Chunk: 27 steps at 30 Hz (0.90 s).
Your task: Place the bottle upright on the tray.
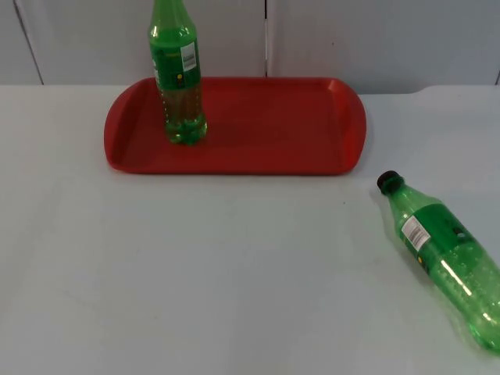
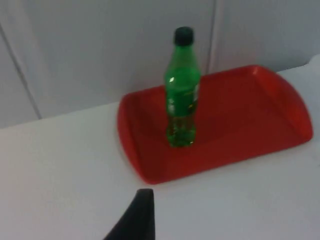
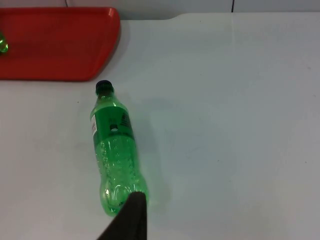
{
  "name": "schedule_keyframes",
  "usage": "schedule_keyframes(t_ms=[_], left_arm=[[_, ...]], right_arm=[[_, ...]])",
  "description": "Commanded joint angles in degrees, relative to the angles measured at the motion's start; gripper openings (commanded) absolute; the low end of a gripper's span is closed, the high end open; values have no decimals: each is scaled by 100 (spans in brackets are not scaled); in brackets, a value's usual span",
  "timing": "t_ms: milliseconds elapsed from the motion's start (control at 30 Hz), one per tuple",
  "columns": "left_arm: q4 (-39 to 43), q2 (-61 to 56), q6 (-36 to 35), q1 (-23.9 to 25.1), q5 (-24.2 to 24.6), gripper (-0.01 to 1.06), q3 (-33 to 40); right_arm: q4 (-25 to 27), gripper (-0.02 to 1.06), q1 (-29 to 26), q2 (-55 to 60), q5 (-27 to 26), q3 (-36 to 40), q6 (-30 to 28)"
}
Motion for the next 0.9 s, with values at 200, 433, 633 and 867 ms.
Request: schedule_keyframes(t_ms=[200, 433, 633, 867], left_arm=[[-676, -747, 676, -41, 52, 105, 33], [-638, -1065, 609, -41, 161, 105, 226], [-423, -1392, 263, -41, 250, 105, 660], [-287, -1905, 129, -41, 516, 105, 1037]], right_arm=[[12, 105, -2, -16, -42, 4, -1], [12, 105, -2, -16, -42, 4, -1], [12, 105, -2, -16, -42, 4, -1], [12, 105, -2, -16, -42, 4, -1]])
